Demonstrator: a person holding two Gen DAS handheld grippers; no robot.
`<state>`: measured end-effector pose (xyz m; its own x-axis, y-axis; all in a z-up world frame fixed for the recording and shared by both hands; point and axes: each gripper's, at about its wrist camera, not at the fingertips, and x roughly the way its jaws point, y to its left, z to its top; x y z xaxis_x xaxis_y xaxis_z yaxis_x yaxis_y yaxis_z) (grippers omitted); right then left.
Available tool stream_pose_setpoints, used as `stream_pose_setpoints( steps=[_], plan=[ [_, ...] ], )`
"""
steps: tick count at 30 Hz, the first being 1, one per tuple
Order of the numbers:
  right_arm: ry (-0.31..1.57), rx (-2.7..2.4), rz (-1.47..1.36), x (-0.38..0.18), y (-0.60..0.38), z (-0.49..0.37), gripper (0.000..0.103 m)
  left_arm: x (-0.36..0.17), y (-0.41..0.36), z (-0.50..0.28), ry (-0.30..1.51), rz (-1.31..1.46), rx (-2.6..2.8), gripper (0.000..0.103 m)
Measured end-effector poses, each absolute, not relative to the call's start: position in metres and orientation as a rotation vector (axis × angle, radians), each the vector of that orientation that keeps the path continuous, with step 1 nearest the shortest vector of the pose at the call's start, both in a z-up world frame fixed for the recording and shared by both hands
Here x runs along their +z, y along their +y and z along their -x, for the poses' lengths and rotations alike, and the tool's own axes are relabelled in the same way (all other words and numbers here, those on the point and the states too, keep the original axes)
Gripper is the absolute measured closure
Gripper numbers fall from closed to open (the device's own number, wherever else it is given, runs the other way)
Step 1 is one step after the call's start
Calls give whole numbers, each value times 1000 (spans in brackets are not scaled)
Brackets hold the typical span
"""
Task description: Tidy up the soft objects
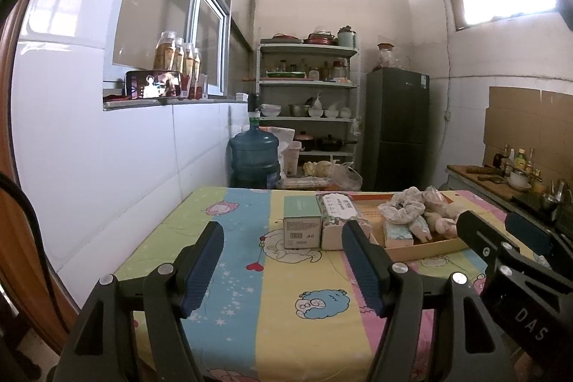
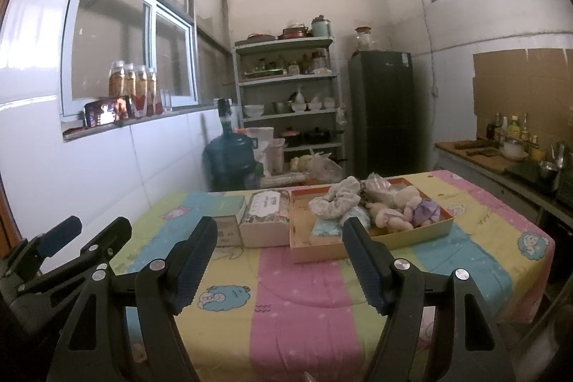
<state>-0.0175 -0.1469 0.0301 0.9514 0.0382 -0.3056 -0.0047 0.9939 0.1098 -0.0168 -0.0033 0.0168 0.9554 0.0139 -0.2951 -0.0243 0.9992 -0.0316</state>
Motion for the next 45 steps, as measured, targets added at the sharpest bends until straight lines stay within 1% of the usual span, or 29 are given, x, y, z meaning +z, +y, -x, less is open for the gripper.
stream_pose_setpoints(
  steps=[45],
  plan=[
    [309,23,-106,30,-145,18,29,17,-9,18,297,31,14,35]
  ],
)
